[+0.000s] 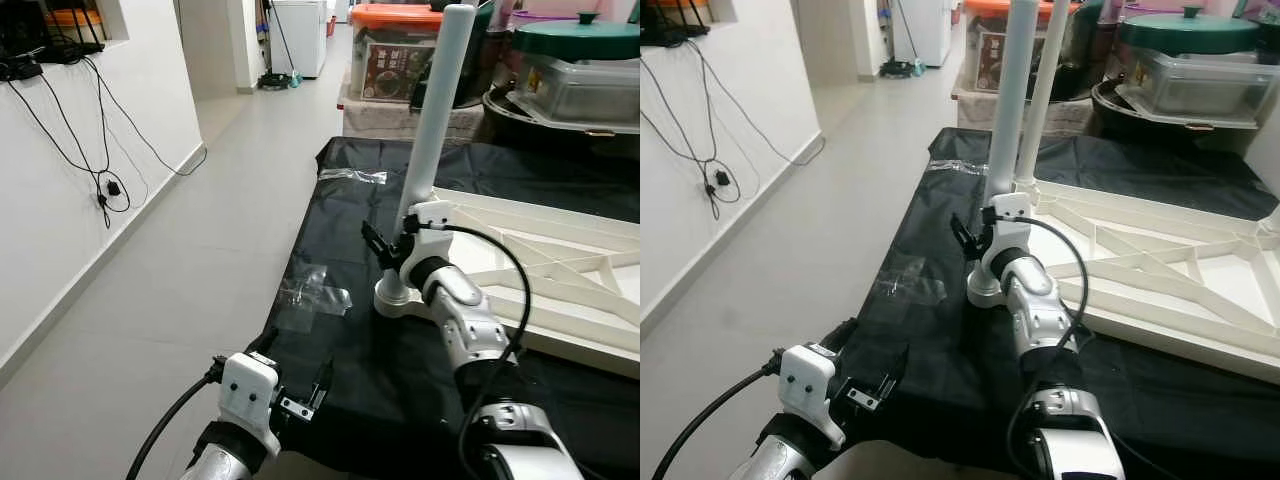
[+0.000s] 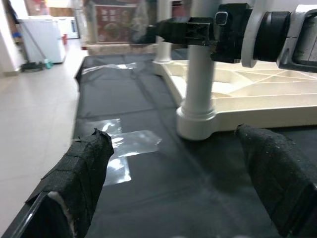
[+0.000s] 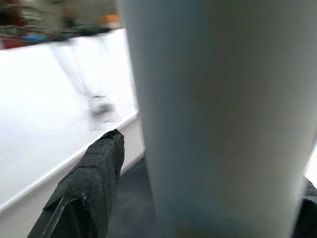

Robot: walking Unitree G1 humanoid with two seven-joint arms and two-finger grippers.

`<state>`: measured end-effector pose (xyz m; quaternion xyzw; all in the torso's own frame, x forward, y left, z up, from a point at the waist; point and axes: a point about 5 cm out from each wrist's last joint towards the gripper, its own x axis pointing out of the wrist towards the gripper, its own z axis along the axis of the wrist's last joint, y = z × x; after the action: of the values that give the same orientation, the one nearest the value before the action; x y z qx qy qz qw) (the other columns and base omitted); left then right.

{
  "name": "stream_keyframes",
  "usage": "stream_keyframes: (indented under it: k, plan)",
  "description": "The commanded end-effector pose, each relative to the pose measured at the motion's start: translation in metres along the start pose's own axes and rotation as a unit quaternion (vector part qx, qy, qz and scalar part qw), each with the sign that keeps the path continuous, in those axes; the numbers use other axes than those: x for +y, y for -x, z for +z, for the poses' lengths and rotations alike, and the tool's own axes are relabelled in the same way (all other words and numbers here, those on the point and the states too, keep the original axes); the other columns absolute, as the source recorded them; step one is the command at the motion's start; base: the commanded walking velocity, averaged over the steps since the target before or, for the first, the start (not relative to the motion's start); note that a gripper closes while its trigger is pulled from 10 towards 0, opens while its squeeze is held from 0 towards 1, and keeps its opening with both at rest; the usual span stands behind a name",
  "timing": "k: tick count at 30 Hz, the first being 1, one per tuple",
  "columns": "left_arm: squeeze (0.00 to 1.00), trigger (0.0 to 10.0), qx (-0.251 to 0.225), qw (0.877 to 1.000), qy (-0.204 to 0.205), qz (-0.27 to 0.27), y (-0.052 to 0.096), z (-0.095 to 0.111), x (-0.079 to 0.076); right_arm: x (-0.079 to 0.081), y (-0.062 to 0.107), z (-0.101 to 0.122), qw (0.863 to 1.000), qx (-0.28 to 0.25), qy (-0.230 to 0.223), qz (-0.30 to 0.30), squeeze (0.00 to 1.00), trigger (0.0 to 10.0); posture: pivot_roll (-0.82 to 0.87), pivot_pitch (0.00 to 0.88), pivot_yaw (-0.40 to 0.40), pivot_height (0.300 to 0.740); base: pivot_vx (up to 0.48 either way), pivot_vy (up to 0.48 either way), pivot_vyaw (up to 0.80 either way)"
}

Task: Building children table

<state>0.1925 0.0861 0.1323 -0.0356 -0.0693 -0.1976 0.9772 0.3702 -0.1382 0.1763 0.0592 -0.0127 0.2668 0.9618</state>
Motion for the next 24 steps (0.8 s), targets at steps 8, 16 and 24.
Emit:
stream_keyframes:
  k: [8,16,24]
  plan:
    - [0.0,10.0,0.003,1.0,0.0,0.003,0.0,-0.003,0.001,0.036,-0.003,-0.006,0.937,0.077,-0.067,0.335,0.0,10.0,0.1,0.0,-0.033,0.74,0.0,0.0,0.0]
    - [0.0,10.0,0.001,1.0,-0.001,0.003,0.0,-0.002,0.002,0.044,0.0,-0.011,0.886,0.118,-0.05,0.445,0.0,4.2,0.1,0.0,-0.033,0.74,0.0,0.0,0.0]
    - [0.0,10.0,0.001,1.0,0.001,0.003,0.0,-0.002,0.002,0.048,0.0,-0.013,0.906,0.073,-0.045,0.414,0.0,0.0,0.1,0.0,-0.032,0.74,0.0,0.0,0.0]
